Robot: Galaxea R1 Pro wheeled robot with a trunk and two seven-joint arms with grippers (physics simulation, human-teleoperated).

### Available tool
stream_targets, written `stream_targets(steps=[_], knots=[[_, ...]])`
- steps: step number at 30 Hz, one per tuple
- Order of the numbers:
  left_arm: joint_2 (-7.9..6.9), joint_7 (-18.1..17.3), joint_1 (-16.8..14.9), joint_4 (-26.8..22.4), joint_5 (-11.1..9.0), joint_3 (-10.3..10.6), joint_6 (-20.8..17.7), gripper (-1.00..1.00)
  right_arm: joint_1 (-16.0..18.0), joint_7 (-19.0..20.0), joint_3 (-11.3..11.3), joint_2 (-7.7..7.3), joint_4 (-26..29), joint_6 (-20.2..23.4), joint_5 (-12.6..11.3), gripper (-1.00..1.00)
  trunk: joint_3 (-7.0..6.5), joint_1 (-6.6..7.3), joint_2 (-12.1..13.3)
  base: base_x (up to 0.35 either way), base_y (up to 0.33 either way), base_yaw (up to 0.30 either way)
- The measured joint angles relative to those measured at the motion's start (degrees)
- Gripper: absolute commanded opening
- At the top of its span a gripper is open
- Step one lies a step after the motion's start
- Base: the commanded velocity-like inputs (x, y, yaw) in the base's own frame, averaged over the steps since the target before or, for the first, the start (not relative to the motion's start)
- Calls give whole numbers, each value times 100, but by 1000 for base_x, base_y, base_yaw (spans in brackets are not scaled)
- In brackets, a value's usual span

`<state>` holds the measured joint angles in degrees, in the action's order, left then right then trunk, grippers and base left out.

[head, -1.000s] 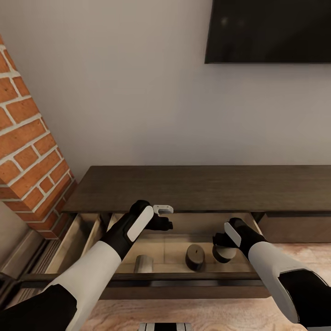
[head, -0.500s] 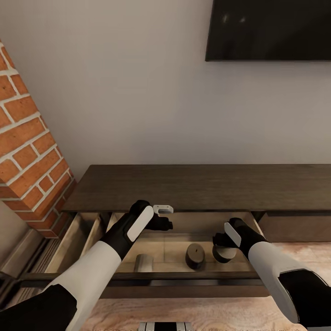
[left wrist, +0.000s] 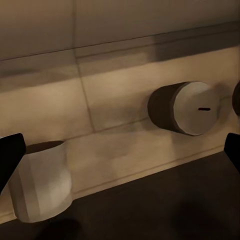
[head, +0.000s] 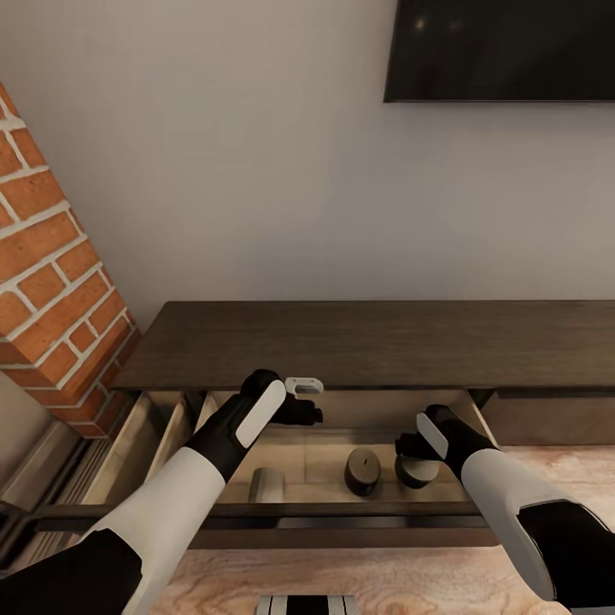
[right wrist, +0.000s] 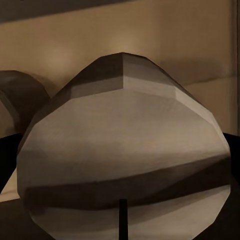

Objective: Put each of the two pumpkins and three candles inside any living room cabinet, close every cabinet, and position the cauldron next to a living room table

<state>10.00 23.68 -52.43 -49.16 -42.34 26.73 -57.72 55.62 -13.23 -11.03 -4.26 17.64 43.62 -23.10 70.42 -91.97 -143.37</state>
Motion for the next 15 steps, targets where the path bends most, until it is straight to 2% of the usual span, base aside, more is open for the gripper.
stream_targets(steps=[2, 3, 15], knots=[[0, 0, 0, -7, 1, 0, 0, 100, 0, 0, 0, 0, 0, 0, 0, -100, 0, 0, 0, 0, 0, 0], [0, 0, 0, -7, 1, 0, -1, 100, 0, 0, 0, 0, 0, 0, 1, 100, 0, 0, 0, 0, 0, 0], [0, 0, 0, -7, 0, 0, -1, 100, 0, 0, 0, 0, 0, 0, -1, 100, 0, 0, 0, 0, 0, 0]])
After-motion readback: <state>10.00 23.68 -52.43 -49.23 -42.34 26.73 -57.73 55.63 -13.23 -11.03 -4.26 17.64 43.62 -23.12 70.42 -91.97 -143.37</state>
